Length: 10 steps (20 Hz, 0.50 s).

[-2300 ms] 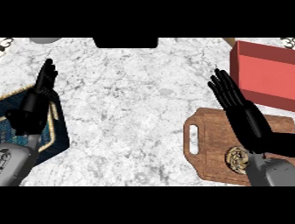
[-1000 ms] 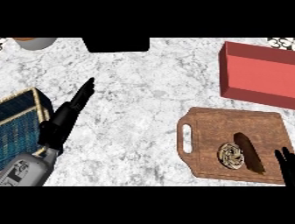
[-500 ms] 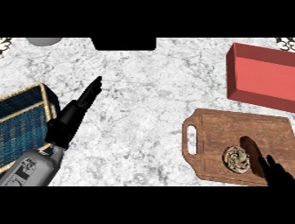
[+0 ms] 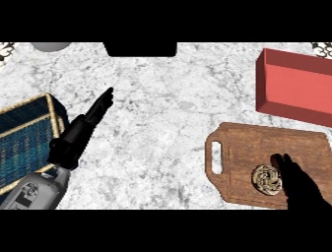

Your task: Pick the cupcake from the cutting board and place it in the cardboard box

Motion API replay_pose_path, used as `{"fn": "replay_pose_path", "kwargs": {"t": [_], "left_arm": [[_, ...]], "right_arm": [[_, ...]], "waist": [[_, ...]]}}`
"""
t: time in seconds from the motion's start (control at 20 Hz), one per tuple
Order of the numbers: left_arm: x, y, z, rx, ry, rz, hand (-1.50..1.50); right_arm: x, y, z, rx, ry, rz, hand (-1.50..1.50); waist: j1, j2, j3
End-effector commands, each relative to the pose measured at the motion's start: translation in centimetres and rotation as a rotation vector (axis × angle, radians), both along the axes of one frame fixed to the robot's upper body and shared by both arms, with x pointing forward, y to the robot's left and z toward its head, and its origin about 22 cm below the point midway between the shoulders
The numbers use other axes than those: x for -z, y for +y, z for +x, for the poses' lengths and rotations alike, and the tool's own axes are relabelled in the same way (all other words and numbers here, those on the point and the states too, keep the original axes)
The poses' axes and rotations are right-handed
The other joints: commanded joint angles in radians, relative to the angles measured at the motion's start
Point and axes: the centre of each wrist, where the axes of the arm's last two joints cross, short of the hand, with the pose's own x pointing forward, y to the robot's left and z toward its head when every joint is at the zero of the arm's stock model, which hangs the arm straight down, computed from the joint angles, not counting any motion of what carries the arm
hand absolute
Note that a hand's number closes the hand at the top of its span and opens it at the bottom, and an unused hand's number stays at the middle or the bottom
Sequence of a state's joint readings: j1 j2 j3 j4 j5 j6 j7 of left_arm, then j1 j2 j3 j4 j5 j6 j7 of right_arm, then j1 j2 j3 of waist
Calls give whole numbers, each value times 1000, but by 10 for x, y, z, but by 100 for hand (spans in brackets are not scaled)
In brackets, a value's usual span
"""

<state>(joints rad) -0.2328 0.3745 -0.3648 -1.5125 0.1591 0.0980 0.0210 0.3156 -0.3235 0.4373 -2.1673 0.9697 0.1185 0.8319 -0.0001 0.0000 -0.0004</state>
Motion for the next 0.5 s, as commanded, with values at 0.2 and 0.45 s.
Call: {"fn": "replay_pose_path", "kwargs": {"t": [0.2,0.45], "left_arm": [[1,-8,7,-16,2,-5,0],[9,-10,12,-22,13,-9,0]], "right_arm": [[34,7,23,35,81,-18,-150],[40,14,16,17,16,-11,-150]], "waist": [[-2,0,0],[-4,0,0]]}}
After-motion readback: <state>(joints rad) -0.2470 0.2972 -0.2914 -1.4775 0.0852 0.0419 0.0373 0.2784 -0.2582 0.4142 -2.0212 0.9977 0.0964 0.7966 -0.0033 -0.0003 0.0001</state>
